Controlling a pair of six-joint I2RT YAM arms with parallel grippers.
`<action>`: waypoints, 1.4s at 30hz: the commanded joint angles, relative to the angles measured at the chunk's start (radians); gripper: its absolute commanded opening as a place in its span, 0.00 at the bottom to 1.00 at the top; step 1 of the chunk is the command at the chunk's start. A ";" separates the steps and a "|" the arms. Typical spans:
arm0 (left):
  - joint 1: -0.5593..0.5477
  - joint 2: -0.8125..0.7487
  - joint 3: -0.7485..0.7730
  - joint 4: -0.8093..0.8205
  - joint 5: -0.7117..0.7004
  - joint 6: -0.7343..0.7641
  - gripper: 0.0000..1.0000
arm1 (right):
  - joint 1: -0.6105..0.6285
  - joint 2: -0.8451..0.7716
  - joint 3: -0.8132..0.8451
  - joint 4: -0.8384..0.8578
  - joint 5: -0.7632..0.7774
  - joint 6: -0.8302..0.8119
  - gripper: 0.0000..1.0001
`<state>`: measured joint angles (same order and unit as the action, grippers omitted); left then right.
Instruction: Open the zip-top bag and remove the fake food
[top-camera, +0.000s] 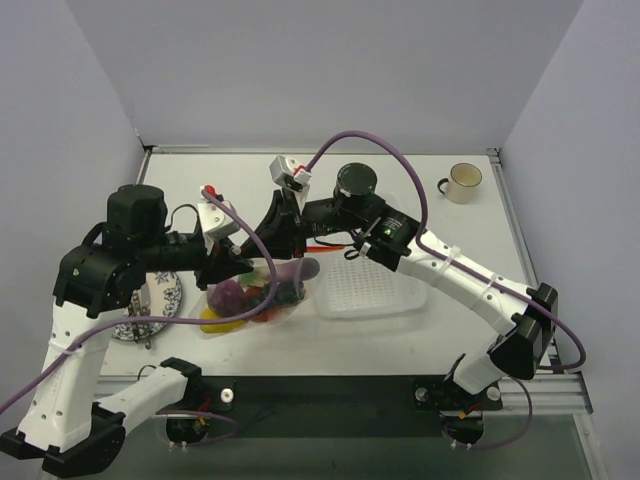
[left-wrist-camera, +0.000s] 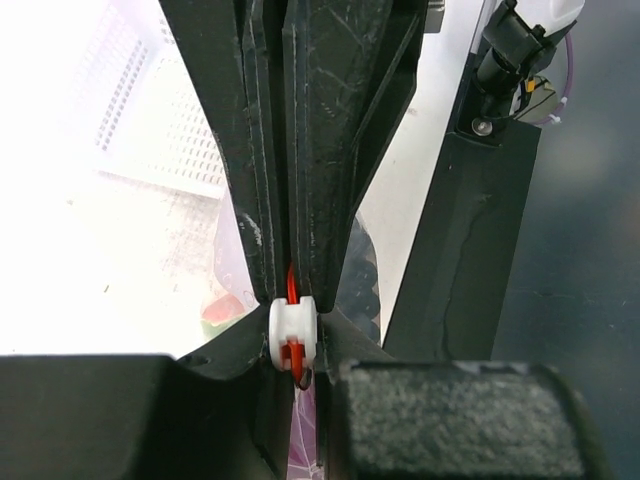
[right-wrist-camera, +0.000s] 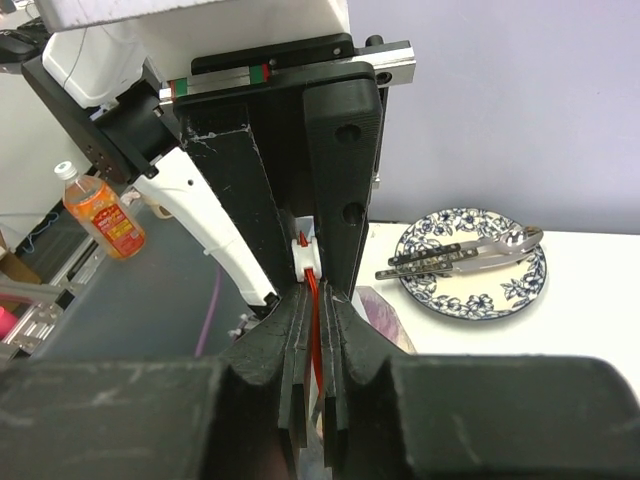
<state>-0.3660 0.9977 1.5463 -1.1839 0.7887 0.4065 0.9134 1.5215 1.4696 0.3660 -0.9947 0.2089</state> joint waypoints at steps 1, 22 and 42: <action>-0.007 -0.036 0.005 0.041 0.041 -0.046 0.18 | -0.021 -0.021 0.058 0.082 0.042 -0.009 0.00; 0.010 -0.034 -0.028 0.058 0.087 -0.008 0.00 | -0.033 -0.017 0.072 0.070 0.021 0.000 0.00; 0.013 -0.021 0.026 -0.025 0.124 0.055 0.00 | -0.044 -0.063 -0.015 0.234 -0.131 0.122 0.49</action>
<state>-0.3561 0.9741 1.5227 -1.2098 0.8539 0.4339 0.8711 1.4891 1.4487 0.4755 -1.0729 0.2947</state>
